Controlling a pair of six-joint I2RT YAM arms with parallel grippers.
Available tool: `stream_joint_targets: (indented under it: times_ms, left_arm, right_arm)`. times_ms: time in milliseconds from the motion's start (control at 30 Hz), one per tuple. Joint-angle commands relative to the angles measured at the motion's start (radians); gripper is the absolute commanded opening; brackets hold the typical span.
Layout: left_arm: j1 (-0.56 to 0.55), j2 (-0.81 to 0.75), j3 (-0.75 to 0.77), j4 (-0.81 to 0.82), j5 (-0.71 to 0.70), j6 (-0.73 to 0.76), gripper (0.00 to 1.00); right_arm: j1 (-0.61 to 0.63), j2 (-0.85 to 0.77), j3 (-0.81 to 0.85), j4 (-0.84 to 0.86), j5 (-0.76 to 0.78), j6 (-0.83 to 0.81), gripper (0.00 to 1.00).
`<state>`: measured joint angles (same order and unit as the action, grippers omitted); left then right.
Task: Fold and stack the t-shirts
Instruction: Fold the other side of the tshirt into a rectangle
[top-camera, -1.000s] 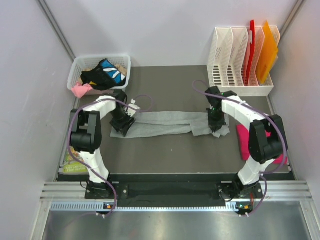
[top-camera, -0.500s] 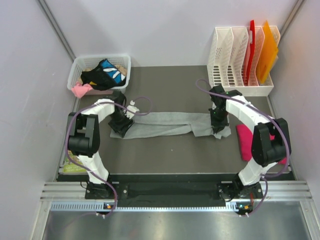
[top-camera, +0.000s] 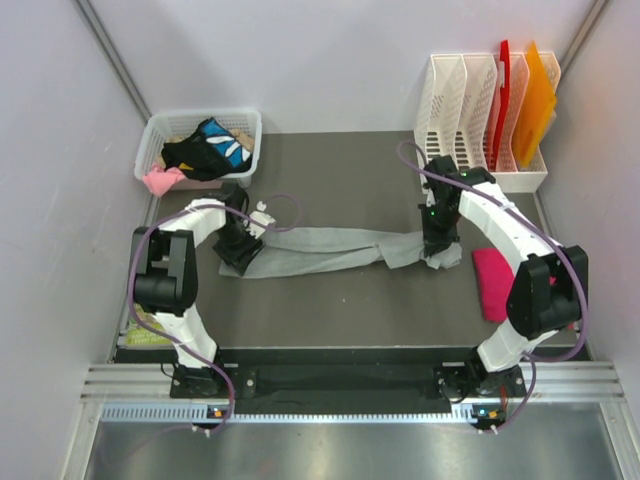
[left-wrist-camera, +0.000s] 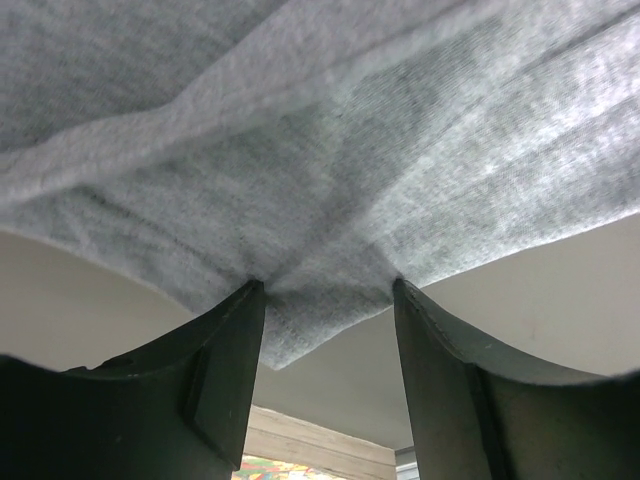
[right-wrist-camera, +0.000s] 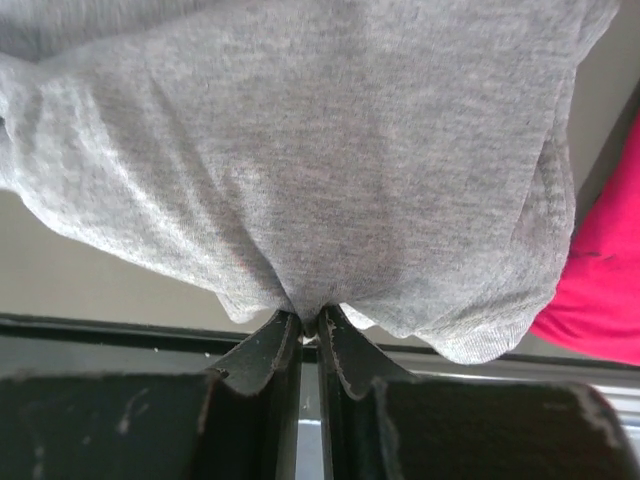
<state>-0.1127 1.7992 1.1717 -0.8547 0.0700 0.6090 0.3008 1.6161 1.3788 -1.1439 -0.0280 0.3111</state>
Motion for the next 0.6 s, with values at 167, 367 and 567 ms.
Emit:
stream_joint_targets:
  times_ms: [167, 367, 567]
  left_arm:
    - [0.028, -0.046, -0.015, 0.003, -0.027, 0.032, 0.59]
    - [0.031, -0.046, -0.012, 0.003, -0.033, 0.038, 0.59]
    - [0.036, -0.049, -0.012, 0.0, -0.036, 0.046, 0.59]
  right_arm:
    - [-0.011, -0.097, -0.141, -0.024, -0.05, 0.019, 0.11]
    - [-0.011, -0.131, -0.237, -0.001, -0.056, 0.016, 0.14]
    - [-0.011, -0.142, -0.253, 0.024, -0.055, 0.028, 0.08]
